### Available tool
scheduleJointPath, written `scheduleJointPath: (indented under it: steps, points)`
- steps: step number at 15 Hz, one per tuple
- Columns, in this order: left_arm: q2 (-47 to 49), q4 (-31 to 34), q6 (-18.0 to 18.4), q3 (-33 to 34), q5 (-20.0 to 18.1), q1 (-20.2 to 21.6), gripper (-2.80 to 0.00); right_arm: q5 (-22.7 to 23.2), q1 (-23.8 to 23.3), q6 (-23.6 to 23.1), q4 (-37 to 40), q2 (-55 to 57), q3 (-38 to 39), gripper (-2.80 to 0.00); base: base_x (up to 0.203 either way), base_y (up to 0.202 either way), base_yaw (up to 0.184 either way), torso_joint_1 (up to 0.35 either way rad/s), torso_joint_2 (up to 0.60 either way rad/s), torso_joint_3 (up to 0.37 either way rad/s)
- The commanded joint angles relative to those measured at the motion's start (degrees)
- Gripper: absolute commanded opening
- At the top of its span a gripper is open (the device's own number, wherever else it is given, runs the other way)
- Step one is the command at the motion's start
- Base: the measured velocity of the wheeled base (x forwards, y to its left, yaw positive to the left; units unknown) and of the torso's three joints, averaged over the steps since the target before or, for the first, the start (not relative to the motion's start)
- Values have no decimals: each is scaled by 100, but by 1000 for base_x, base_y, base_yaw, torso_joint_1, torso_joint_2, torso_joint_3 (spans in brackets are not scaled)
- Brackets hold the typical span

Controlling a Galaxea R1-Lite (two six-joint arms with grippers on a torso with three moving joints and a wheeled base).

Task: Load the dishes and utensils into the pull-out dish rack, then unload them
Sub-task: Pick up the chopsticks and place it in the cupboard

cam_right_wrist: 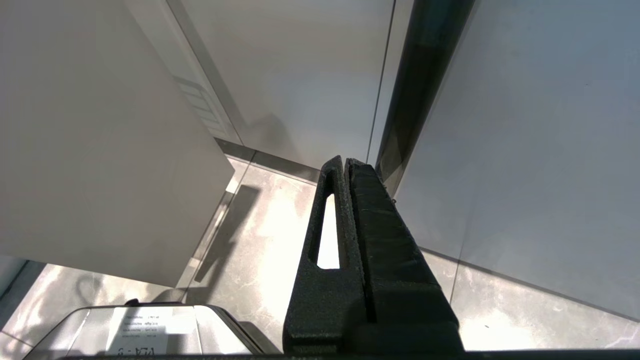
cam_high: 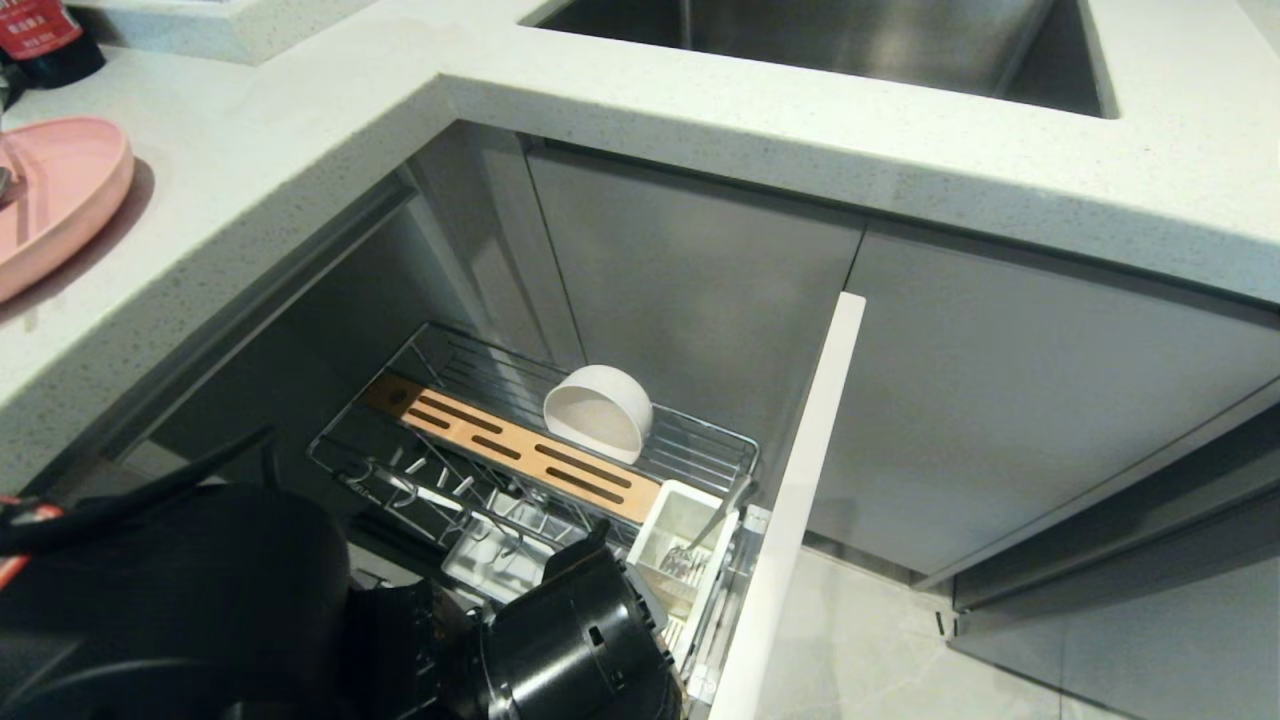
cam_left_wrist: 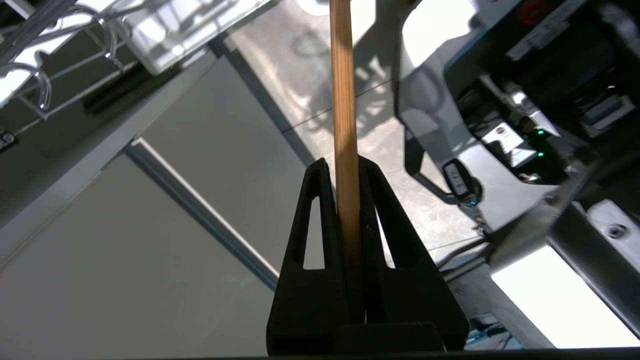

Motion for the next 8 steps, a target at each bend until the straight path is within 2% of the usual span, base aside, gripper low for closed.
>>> scheduleJointPath:
  steps: [1, 4, 8]
  points:
    - [128, 16, 26, -20, 20, 183, -280, -2, 0, 0, -2, 2, 0, -280, 0, 0, 0, 0, 0, 0]
    - [266, 5, 301, -192, 19, 406, -280, 0, 0, 0, -2, 2, 0, -280, 0, 0, 0, 0, 0, 0]
    - [514, -543, 897, -309, 21, 522, -280, -1, 3, 0, -2, 2, 0, -280, 0, 0, 0, 0, 0, 0]
